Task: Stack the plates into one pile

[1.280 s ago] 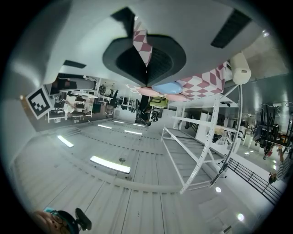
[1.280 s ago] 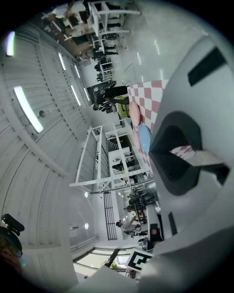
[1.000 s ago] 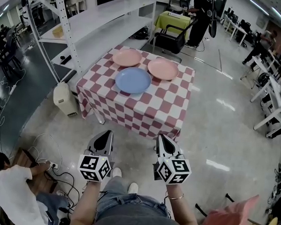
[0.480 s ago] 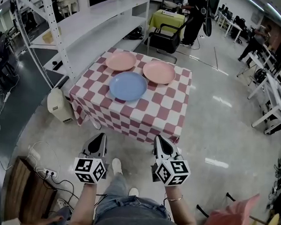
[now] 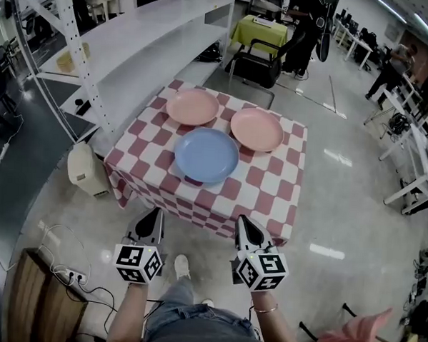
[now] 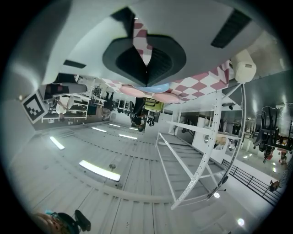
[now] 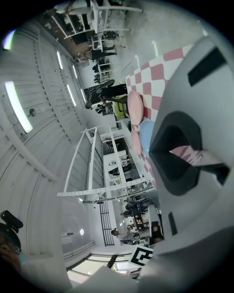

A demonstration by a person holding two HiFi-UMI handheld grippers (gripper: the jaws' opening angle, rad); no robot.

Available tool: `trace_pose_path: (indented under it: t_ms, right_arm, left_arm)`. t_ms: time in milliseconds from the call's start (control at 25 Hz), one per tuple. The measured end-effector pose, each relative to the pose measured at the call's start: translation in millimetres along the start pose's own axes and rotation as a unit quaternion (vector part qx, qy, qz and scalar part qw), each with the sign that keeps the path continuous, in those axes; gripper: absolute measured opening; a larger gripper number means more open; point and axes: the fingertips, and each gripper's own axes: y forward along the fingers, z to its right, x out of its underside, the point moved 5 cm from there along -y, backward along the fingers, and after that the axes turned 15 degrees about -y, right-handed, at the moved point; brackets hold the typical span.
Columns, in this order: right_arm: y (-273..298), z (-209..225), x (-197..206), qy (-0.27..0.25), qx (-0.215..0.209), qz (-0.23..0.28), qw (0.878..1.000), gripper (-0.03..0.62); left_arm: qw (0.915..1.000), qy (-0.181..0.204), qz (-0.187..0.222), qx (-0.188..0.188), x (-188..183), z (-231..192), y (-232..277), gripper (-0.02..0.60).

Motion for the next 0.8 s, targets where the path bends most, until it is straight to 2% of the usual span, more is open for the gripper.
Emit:
trace_pose_path:
  t_ms: [400, 560, 800]
  right_arm:
    - [86, 5, -20, 0.008, 0.044, -0.017, 0.999, 0.009]
    - [105, 5, -25, 0.011, 0.067, -0.019, 0.997, 0.009]
    - [115, 8, -24, 0.015, 0.093, -0.029, 0.995, 0.009]
  left_arm:
    - [0.9996, -0.002, -0.016, 0.021, -40, -59, 70, 0.015]
    - [0.9989, -0.015, -0.013, 0.042, -55, -77, 88, 0.015]
    - [0.9983, -0.020, -0.019, 0.051, -62, -88, 108, 0.015]
